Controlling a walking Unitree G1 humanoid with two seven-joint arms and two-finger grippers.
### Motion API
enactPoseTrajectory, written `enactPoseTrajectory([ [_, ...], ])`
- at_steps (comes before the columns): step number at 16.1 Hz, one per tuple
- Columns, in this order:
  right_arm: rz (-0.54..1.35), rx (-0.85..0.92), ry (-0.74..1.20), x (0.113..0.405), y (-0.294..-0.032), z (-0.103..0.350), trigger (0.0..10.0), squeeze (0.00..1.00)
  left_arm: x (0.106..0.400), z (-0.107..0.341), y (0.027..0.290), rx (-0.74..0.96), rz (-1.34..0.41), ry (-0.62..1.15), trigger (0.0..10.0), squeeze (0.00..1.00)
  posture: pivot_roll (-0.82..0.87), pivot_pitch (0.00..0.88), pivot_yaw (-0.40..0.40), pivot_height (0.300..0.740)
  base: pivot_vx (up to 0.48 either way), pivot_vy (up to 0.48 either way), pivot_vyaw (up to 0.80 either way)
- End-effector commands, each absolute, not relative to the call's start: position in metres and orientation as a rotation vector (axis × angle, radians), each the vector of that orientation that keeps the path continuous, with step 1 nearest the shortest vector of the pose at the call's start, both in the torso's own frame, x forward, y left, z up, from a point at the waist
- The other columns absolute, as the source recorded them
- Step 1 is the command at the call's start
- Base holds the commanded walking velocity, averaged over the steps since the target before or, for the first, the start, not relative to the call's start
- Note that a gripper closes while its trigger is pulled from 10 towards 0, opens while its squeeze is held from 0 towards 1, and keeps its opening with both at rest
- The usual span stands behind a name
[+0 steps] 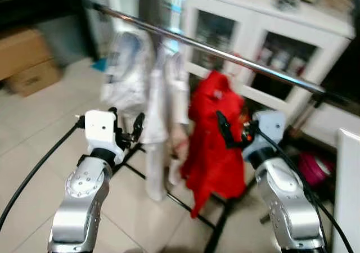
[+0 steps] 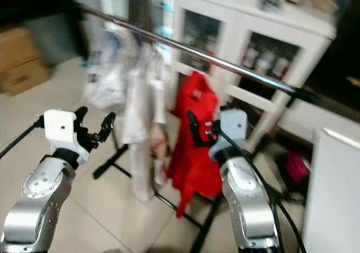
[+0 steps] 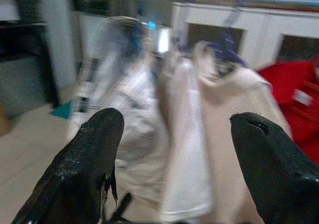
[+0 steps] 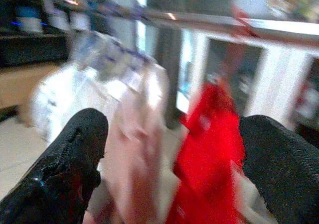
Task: Hang hanger
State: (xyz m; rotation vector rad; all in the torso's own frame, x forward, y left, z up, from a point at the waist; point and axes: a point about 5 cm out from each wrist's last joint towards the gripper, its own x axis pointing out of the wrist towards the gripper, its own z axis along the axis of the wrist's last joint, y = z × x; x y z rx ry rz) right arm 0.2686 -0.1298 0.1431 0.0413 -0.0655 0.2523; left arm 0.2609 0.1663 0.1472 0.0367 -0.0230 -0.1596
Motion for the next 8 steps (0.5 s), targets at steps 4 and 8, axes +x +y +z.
enactPoseTrajectory([
  [4,0.208,0.074,-0.030,0.276,-0.135,0.142,10.0,1.00,0.258,0.151,0.170,0.049,-0.159,-0.024,10.0,0.00,0.00,0.000,-0.073,0.740,0.357,0.000,0.20],
  [8,0.136,0.021,0.031,0.272,-0.142,0.142,10.0,1.00,0.261,0.149,0.173,0.071,-0.201,0.000,10.0,0.00,-0.02,0.000,-0.050,0.740,0.361,0.000,0.00],
])
